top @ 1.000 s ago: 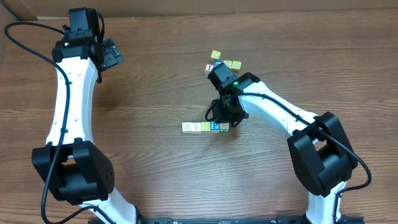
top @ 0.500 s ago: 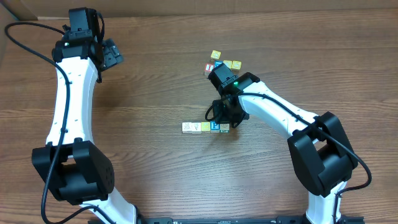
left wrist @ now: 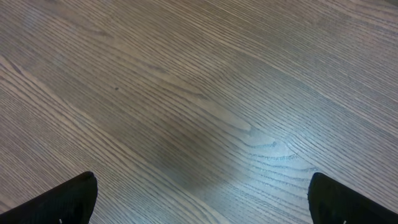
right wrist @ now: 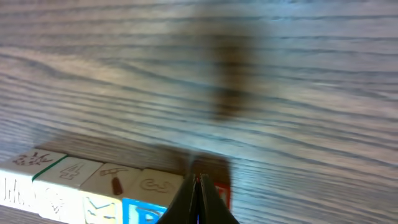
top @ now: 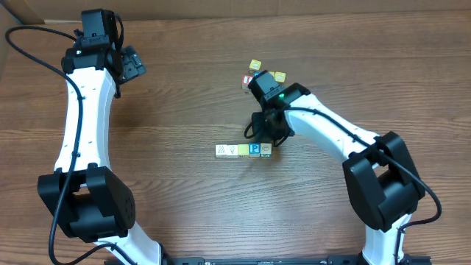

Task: Flip 5 blocks
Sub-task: 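Lift the right gripper and move it up-right away from the row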

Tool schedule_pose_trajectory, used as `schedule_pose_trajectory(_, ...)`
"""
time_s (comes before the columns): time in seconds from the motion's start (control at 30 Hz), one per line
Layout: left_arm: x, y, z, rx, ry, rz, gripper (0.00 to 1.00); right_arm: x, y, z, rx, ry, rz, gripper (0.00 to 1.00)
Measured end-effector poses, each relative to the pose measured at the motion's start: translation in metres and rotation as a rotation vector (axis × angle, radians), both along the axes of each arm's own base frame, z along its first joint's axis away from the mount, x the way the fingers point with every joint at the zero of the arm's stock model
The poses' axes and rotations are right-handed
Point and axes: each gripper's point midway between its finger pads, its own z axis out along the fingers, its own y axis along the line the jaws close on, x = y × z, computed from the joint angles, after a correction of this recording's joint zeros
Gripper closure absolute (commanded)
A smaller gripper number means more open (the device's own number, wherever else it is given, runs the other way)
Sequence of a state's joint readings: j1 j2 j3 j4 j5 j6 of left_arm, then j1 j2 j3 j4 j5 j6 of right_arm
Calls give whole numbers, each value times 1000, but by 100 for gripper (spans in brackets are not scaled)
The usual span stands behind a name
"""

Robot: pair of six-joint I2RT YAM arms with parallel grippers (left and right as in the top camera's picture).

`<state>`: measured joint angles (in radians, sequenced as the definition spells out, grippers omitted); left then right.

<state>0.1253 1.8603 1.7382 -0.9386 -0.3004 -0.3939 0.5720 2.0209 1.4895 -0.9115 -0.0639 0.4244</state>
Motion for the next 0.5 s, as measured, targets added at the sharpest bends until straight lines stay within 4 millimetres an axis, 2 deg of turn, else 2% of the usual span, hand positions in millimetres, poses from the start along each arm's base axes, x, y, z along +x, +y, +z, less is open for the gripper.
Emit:
schedule_pose_trajectory(0.23,0,0,0,0,0,0,0,3,-36,7,-4,75,-150,96)
schedule_pose_trajectory(0.33,0,0,0,0,0,0,0,0,-39,3,10,94,-171,96)
schedule_pose_trajectory(0.5,0,0,0,0,0,0,0,-19,-32,-20,24,128,-156,96)
